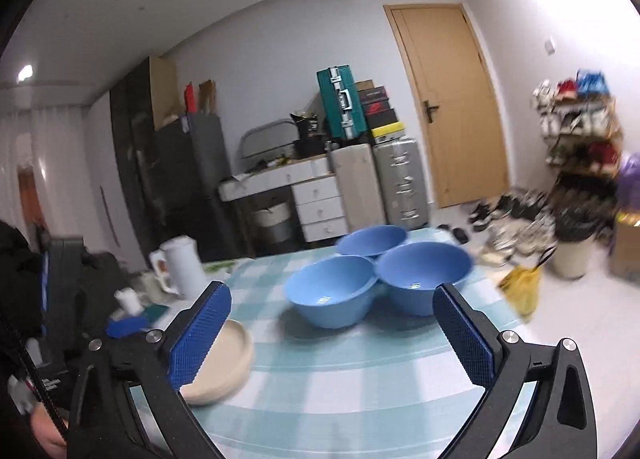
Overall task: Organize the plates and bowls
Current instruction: 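Withdraw both tools up and away from the plate stack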
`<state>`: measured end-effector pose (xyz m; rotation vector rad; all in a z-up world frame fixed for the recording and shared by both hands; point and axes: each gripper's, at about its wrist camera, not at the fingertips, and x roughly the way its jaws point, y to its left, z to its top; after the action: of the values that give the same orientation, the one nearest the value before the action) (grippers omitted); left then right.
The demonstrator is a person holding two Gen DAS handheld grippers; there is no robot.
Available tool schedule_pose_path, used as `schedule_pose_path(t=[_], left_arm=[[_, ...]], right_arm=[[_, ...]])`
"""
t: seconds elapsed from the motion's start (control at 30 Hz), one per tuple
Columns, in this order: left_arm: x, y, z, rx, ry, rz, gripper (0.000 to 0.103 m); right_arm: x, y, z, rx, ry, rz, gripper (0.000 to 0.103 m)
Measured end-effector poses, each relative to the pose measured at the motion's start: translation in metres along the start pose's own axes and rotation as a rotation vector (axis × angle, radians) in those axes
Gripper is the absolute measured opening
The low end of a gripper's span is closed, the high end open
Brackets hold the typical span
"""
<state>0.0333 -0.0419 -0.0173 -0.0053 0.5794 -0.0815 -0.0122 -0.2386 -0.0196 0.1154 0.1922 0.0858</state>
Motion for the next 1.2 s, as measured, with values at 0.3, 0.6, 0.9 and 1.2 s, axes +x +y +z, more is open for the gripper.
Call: schedule_pose_path(t=[0.3, 0.6, 0.9, 1.2], left_arm=[[0.022, -0.058, -0.013, 0.06, 0.006, 0.008, 0.098], [0.054, -0.071, -0.03, 0.055, 0.068, 0.044, 0.098], [0.077, -0.07, -0.036, -0.006, 0.105, 0.005, 0.098], [0.103, -0.066, -0.04, -0.014, 0.149, 0.005, 0.098]], right_arm=[[0.02, -0.041, -0.031, -0.005, 0.106, -0.056, 0.103], [0.041, -0.054, -0.059, -0.054, 0.095, -0.074, 0.103], [0.073, -0.049, -0.07, -0.097, 0.145, -0.047, 0.103], [0.113, -0.053, -0.074, -0.067, 0.212, -0.052, 0.103]])
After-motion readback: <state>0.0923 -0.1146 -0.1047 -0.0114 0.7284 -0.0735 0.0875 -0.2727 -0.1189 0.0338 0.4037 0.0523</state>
